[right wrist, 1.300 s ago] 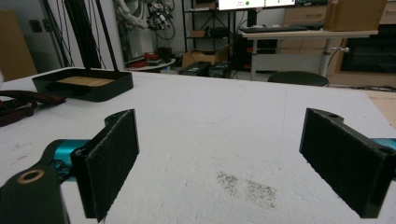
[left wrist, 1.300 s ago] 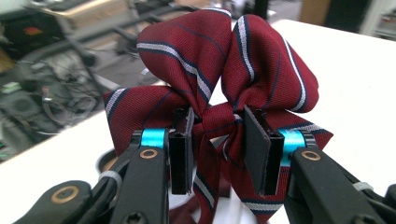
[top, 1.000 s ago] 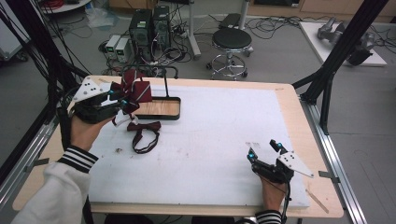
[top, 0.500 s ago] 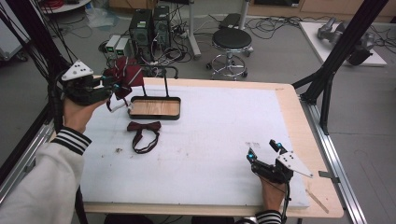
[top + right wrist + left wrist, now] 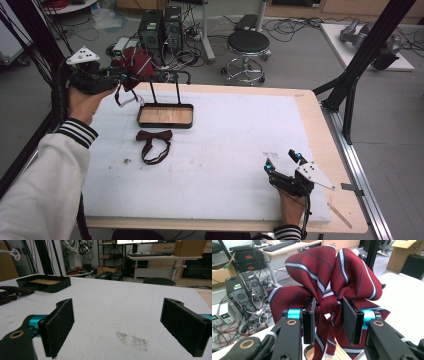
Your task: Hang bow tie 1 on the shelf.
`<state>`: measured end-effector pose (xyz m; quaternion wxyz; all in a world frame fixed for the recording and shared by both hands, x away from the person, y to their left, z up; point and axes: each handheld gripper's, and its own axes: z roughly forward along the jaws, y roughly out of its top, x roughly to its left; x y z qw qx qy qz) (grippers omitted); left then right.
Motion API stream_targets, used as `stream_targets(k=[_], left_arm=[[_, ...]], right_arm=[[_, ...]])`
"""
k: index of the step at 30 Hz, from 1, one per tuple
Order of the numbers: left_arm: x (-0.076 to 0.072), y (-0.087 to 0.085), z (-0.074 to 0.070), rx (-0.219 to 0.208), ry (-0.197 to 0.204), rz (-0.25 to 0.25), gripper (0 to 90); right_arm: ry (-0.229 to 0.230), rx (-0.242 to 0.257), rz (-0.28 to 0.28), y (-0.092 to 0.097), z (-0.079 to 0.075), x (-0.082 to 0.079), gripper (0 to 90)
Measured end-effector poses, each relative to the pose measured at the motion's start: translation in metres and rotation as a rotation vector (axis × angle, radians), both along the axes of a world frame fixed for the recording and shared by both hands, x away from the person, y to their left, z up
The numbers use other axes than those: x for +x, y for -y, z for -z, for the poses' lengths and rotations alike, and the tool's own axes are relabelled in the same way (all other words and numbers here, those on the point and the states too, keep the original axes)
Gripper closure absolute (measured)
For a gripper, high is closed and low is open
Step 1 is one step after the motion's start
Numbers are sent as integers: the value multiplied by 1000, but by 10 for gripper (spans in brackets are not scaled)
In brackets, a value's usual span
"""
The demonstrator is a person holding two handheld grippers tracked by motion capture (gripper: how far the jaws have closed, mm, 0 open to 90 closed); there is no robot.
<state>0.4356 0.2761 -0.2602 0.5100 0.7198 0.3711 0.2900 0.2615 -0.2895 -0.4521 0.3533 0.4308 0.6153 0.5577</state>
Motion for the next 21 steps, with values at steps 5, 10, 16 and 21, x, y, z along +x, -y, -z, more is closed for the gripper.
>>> stream_targets(k=[5,10,16,21], left_arm=[[9,-1,0,2,-11,1,650],[18,-2,0,-2,-18,-2,650],[28,0,-1,-20,-16,4,650],[36,3,-3,-29,-6,0,649]], right_arm=[[-1,-7,-2,0,0,0,110],[-2,-3,-2,0,0,1,110],[-4,0,0,0,0,0,110],[-5,3,2,0,0,0,111]])
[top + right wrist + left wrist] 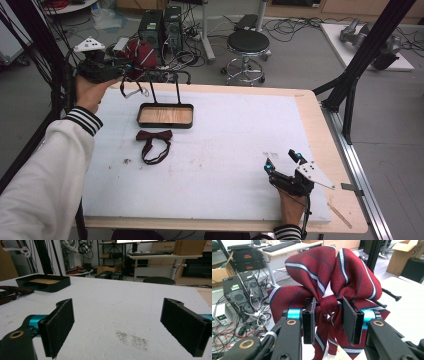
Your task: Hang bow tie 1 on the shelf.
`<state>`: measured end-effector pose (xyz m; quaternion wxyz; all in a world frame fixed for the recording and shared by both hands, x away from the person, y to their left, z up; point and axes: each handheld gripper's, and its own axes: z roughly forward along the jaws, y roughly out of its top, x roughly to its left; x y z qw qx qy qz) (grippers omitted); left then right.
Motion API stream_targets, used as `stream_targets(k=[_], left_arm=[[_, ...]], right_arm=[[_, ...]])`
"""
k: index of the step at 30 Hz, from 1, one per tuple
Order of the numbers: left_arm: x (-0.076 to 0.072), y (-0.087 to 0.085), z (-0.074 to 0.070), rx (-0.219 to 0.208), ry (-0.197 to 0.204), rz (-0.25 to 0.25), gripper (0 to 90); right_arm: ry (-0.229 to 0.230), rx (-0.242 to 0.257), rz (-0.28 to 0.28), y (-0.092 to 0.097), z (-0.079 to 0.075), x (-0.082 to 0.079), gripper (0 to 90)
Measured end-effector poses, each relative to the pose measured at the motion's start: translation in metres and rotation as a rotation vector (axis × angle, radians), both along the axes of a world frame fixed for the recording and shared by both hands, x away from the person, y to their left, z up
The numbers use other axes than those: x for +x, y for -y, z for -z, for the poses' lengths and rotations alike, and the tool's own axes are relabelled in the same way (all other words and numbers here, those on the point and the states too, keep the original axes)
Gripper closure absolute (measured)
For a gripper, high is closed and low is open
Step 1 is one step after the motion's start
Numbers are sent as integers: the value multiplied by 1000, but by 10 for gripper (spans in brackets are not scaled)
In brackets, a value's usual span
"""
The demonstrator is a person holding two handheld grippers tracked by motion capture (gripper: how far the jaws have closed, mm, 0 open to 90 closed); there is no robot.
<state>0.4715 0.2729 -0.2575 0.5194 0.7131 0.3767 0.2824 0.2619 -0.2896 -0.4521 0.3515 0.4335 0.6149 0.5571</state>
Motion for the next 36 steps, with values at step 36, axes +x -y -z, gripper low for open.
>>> stream_targets(k=[36], left_arm=[[15,-48,37,23,-94,-185,649]], right_arm=[[2,-5,3,0,0,0,111]])
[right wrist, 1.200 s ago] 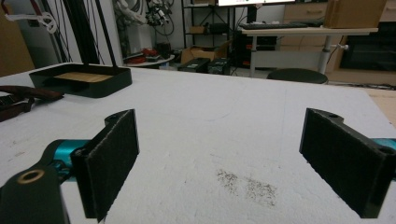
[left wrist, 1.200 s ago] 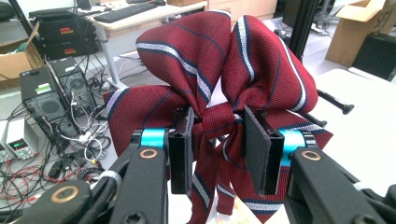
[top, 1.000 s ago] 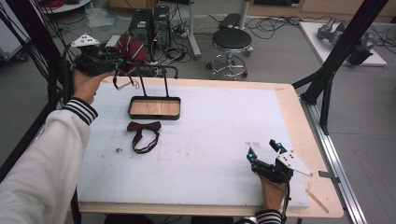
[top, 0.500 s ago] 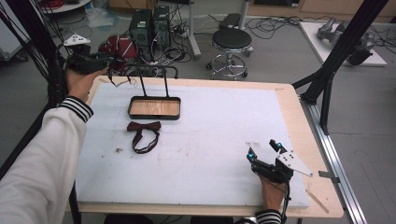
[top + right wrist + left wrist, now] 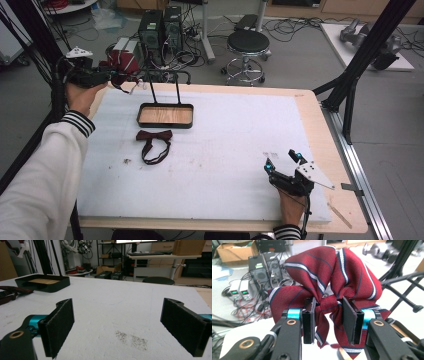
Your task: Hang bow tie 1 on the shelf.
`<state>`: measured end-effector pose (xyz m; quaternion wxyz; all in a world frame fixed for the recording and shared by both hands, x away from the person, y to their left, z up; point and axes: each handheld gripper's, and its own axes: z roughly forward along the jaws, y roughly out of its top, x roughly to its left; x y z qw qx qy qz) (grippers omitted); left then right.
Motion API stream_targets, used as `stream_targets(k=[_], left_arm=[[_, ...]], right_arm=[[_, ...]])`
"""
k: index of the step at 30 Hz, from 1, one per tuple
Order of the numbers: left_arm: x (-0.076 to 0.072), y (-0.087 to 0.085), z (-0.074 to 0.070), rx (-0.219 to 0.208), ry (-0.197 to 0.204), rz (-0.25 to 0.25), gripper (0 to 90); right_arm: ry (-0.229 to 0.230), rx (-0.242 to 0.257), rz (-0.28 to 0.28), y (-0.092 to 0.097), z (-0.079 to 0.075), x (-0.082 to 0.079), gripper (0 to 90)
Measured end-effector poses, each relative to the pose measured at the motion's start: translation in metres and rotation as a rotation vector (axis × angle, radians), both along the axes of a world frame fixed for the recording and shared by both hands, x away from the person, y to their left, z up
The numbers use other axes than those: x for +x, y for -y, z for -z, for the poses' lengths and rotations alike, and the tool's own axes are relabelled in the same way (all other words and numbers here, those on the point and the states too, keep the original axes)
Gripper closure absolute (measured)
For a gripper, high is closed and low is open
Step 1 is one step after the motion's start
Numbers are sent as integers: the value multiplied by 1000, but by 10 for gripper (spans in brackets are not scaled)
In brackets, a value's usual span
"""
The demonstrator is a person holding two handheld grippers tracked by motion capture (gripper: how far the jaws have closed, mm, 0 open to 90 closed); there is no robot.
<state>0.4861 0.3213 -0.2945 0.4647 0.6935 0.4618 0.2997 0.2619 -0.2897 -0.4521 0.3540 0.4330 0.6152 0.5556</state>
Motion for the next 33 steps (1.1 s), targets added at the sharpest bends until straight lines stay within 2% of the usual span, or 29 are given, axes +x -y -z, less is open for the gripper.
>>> stream_targets(k=[5,6,9,17,29,32,33], left_arm=[[0,2,0,16,-5,-8,649],[0,3,1,32,-12,-11,648],[-1,3,3,33,-10,-13,648],[-6,-3,21,34,-50,-25,648],[-8,-2,24,53,-55,-19,635],[-9,-3,24,52,-40,-11,587],[-8,-3,24,53,-34,-9,511]], right_arm=[[0,0,0,0,0,0,111],[-1,1,-1,0,0,0,111],[0,0,-1,0,0,0,110],[0,-1,-2,0,0,0,111],[3,-5,-3,0,0,0,111],[3,-5,-4,0,0,0,111],[3,-5,-3,0,0,0,110]])
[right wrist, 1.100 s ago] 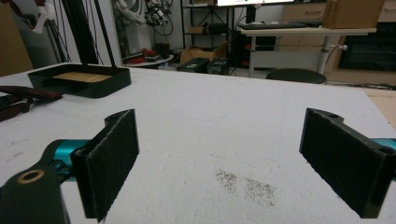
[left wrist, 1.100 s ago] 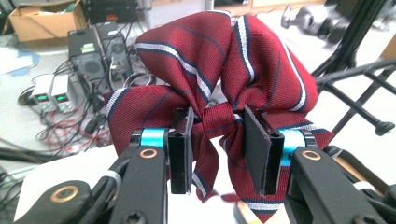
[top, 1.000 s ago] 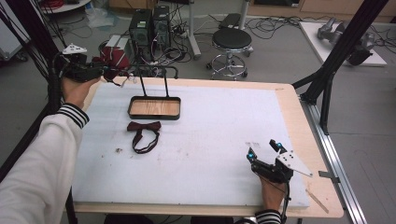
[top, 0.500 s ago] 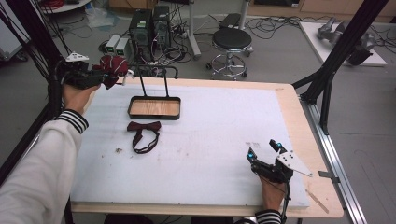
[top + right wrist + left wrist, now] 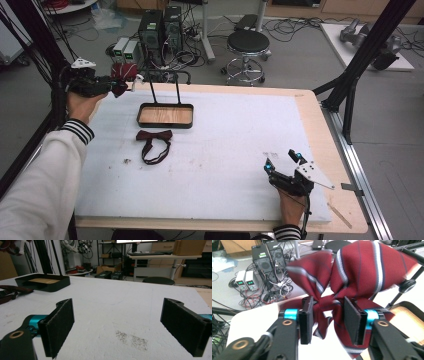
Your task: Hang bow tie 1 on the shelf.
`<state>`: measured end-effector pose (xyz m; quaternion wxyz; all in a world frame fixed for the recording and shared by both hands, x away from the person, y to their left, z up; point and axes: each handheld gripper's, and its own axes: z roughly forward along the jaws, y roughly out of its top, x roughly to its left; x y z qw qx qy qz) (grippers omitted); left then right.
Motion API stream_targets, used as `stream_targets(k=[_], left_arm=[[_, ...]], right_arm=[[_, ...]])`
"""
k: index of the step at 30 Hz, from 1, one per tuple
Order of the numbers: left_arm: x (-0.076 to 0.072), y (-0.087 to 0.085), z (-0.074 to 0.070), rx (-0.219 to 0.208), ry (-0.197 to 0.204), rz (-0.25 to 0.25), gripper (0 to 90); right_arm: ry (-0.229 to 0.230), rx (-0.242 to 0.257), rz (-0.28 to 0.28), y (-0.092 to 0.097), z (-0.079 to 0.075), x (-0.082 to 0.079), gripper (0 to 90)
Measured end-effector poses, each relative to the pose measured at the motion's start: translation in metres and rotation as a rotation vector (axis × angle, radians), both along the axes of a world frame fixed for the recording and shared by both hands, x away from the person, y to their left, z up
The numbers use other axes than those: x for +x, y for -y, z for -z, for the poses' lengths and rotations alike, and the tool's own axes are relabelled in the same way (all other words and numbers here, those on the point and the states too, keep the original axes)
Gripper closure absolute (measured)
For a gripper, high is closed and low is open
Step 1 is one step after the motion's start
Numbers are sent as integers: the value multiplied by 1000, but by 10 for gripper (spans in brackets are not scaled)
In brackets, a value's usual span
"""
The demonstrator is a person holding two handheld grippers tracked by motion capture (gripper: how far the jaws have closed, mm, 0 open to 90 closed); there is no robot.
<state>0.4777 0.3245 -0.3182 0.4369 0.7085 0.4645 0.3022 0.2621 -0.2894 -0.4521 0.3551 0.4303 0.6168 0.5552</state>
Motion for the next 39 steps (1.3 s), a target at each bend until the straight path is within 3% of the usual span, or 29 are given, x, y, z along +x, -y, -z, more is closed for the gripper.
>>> stream_targets(k=[3,4,5,6,17,18,19,22,30,35,39], left_arm=[[1,0,1,6,0,11,294],[1,0,2,16,1,16,294],[1,1,3,25,0,19,201],[1,1,3,25,0,19,175],[-15,1,1,-10,60,108,155],[-22,1,0,-31,94,136,147],[-22,1,0,-31,94,136,147],[-35,0,-1,-56,144,170,147],[-80,12,-2,-73,230,252,140],[-101,23,1,-105,256,274,140],[-110,27,4,-130,256,280,139]], right_arm=[[0,-1,-1,0,0,0,111],[0,-1,-1,0,0,0,111],[0,-2,-1,0,0,0,110],[0,-2,-1,0,0,0,110],[-2,1,-1,-1,0,0,110],[-2,1,-1,-1,0,0,110],[-2,1,-1,-1,0,0,110],[1,-7,-7,-1,0,0,111],[-3,2,-15,0,0,0,110],[-1,8,-18,1,0,0,110],[-1,4,-18,0,0,0,111]])
